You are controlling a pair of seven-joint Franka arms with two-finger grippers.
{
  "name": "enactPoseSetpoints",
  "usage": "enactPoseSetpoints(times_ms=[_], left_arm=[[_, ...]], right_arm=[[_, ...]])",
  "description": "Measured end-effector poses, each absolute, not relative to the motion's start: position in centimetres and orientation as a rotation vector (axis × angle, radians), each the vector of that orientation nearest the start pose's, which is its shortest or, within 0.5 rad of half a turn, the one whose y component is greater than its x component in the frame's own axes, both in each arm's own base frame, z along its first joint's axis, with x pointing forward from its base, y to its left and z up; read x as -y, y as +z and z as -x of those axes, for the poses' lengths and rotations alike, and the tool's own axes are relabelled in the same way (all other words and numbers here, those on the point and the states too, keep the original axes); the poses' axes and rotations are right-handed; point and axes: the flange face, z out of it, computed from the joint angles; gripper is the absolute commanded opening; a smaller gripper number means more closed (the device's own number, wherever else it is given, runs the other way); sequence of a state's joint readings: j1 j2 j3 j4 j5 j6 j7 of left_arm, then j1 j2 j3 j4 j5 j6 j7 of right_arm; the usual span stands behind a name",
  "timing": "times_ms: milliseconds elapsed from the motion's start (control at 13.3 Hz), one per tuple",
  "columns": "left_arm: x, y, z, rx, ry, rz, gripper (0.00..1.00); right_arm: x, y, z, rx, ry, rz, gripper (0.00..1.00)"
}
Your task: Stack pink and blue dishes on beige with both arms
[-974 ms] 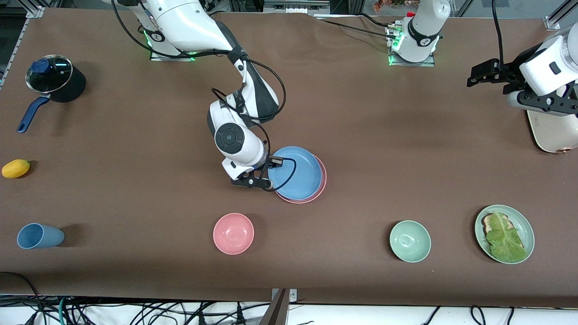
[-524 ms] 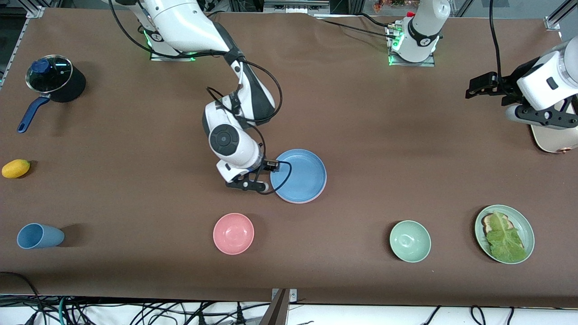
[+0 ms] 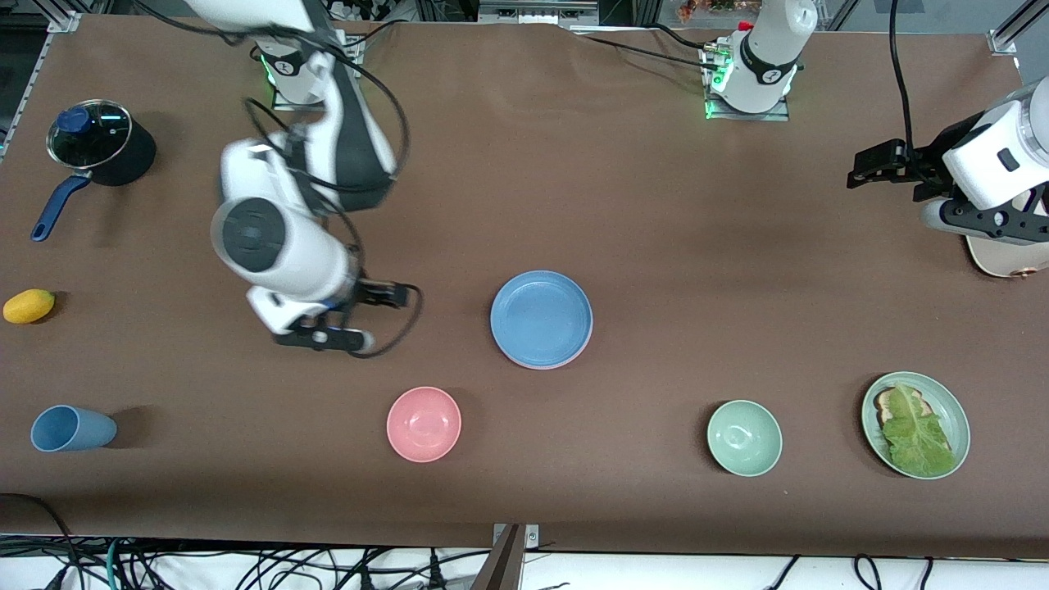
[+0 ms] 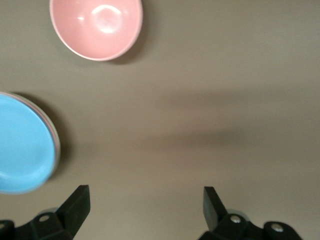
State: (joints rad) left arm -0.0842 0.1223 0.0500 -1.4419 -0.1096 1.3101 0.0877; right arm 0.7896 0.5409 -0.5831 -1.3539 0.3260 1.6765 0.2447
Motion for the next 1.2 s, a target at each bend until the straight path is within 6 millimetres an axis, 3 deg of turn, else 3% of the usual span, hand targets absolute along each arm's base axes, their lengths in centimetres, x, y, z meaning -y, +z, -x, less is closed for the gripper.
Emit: enactPoseSetpoints(times_ms=[225,450,674,899,1049,1199], left_arm=[[3.7,59.6,-56.2,-0.225,0.408,3.217,1.00],[4.3,59.4,-56.3,-0.242,0.414,3.215,1.00],[4.4,59.0,-56.5,-0.244,0.427,3.220,1.00],[4.5,58.9,-56.6,-0.245,0.427,3.220,1.00],[4.5,59.0,-56.6,-0.246,0.426,3.220,1.00],[4.5,59.1,-56.7,-0.248,0.420,3.221,1.00]], right_arm=[[-17.0,49.0,-62.7,-0.106,0.334,3.124,1.00],[-11.9,52.7,-62.4,-0.166,0.336,3.124,1.00],[-8.0,55.9,-61.9,-0.143,0.287,3.129,1.00],[-4.8,58.9,-60.2,-0.078,0.309,3.169,1.00],[-4.0,59.8,-59.2,-0.035,0.321,3.169,1.00],[-1.7,59.5,-58.7,-0.046,0.253,3.145,1.00]])
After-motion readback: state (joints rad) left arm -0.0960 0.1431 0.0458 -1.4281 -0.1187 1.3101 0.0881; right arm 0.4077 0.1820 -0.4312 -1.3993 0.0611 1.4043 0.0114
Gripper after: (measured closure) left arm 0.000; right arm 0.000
